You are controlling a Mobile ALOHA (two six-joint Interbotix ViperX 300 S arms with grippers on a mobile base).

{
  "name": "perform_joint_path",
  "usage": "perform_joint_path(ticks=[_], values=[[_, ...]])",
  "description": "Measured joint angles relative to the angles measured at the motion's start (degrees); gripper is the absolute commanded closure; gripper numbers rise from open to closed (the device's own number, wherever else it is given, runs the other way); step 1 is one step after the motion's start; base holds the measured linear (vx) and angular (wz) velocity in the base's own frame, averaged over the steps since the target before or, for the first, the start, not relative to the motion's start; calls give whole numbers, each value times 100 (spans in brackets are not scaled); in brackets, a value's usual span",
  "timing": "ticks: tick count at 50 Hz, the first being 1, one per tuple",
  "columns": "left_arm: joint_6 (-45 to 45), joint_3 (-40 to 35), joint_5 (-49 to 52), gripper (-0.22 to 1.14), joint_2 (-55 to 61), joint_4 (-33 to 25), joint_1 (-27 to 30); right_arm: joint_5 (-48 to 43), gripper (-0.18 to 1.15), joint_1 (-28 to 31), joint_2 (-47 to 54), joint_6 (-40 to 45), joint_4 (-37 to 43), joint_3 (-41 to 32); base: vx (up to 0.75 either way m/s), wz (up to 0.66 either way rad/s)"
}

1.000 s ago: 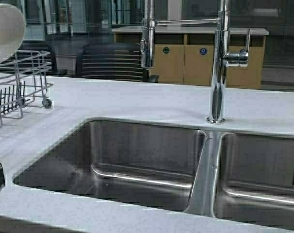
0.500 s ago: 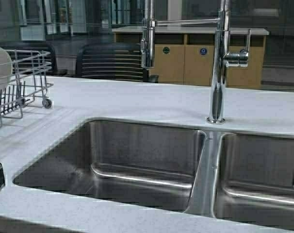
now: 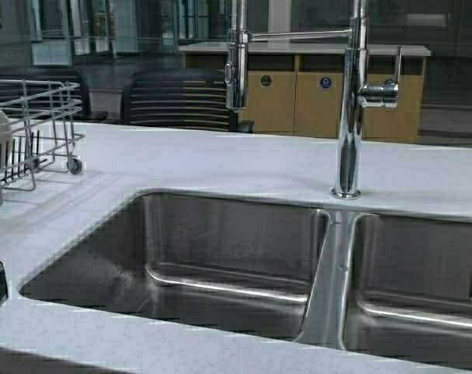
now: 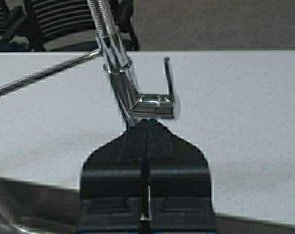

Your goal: Wash the pan

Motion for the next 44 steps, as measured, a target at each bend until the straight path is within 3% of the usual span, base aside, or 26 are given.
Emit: perform_joint_path(ticks=[8, 13, 17, 24, 28, 44], values=[[-88, 0, 0, 88, 53, 9, 9, 0, 92, 0, 0, -9, 0, 0, 0, 0], [-123, 0, 9, 80, 53, 9, 9, 0, 92, 0, 0, -9, 9, 0, 0, 0], [-123, -9, 9, 61, 62, 18, 0, 0, 92, -9, 0, -9, 9, 0, 0, 0], [-149, 0, 9, 11, 70, 9, 9, 0, 92, -9, 0, -9, 9, 0, 0, 0], [-176, 0, 0, -6, 70, 0, 9, 0, 92, 0, 0, -9, 9, 9, 0, 0], [-290, -9, 9, -7, 70, 18, -9, 0, 92, 0, 0, -9, 9, 9, 0, 0]])
